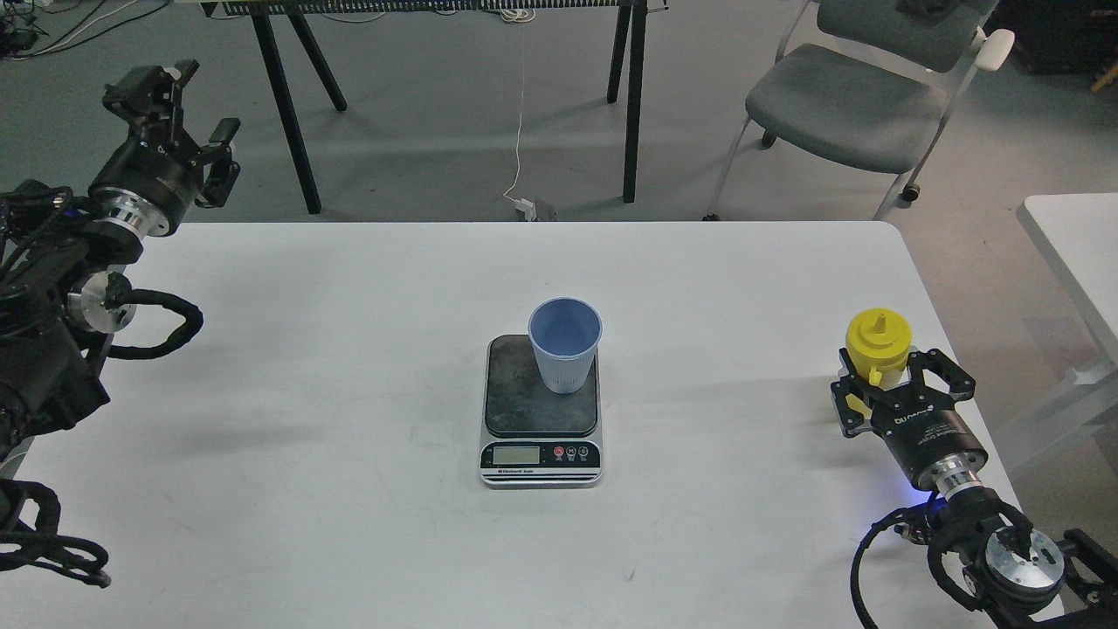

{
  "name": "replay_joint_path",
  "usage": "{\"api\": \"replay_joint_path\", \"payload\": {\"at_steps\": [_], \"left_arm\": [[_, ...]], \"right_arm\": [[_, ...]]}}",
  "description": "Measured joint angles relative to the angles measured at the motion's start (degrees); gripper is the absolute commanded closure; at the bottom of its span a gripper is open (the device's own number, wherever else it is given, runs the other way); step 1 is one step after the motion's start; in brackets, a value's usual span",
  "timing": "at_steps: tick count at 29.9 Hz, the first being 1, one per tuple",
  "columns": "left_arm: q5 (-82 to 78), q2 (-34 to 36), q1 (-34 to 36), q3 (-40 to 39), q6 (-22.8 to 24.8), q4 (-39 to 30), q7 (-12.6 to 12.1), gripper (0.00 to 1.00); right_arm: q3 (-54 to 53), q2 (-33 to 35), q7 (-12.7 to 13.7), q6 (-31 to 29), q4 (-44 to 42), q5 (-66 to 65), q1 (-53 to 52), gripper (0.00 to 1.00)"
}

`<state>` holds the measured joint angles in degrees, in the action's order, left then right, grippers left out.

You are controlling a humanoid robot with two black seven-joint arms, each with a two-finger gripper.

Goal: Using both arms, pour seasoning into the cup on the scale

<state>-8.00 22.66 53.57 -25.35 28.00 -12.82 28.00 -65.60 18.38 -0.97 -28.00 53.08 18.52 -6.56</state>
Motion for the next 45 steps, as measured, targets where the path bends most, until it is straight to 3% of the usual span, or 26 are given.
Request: {"api": "replay_joint_path", "payload": {"at_steps": [4,11,16,19,24,36,45], "left_arm": [[0.0,-0.35,0.71,0.04,0.01,-0.03,0.0,0.24],[-0.16,-1.18,2.48,0.29,0.0,-0.01,0.01,0.24],[-0.18,-2.77,3.19,0.46,0.03,-0.06,0.01,0.24],[-0.19,-3.12,3.29,0.44,-0.01,0.0,0.01,0.24],[-0.18,-3.93,3.5,0.35,0.0,-0.03,0.01,0.24],[-0.17,-4.63,4.02,0.48,0.0,-0.08,0.01,0.24],[-0.17,-4.73,4.14,0.48,0.0,-0.09,0.01,0.24]], "right_arm": [[-0.11,2.22,0.04,0.0,-0.04,-11.75,-7.7,0.85],[2.21,3.15,0.1,0.0,-0.15,-47.43,-29.25,0.85],[13.26,-0.93,-0.46,-0.07,0.91,-64.08,-42.02,0.86],[20.54,-2.8,-2.53,-0.02,2.15,-74.85,-47.78,0.86],[29.63,-7.23,-6.1,5.9,4.35,-91.01,-51.98,0.86],[35.46,-9.46,-9.14,13.2,6.21,-108.25,-54.62,0.86],[36.25,-8.82,-10.17,14.96,6.27,-115.88,-55.2,0.86]]}}
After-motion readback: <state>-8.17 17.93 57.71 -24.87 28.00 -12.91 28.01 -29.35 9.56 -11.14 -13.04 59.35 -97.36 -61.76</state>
